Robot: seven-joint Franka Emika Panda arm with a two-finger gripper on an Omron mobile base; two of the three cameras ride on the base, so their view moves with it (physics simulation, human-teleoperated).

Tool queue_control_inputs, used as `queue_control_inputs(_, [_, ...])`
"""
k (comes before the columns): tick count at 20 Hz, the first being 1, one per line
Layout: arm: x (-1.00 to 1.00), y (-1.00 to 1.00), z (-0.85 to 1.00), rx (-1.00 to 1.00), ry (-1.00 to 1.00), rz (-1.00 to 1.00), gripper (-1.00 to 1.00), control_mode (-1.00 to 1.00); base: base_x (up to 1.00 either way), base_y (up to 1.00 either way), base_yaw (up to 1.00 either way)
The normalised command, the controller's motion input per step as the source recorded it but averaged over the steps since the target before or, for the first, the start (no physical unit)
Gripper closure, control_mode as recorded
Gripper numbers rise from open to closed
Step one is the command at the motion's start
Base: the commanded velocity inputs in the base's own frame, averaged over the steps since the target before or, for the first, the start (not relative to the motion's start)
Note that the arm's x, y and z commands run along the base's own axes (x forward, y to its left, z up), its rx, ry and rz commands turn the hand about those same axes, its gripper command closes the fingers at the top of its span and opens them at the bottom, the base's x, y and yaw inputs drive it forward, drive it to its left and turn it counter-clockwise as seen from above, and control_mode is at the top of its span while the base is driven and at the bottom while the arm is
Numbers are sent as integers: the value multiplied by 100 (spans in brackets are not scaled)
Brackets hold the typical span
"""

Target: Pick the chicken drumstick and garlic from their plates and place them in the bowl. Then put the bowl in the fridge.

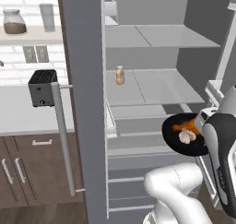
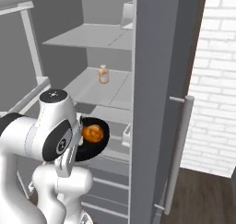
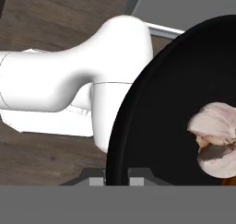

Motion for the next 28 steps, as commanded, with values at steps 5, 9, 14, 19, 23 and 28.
queue_control_inputs(5, [0, 0, 0, 0, 0, 0, 100, 100, 55, 1, -2])
queue_control_inputs(9, [0, 0, 0, 0, 0, 0, 100, 100, -4, 0, -1])
queue_control_inputs(14, [38, 22, 17, 0, -25, -3, 100, -100, 0, 0, 0])
queue_control_inputs(19, [71, 24, 46, 0, -33, -9, 100, -100, 0, 0, 0])
queue_control_inputs(23, [100, -2, 9, 8, -5, -7, 100, -100, 0, 0, 0])
queue_control_inputs(28, [100, -20, -2, 9, 0, 0, 100, -100, 0, 0, 0])
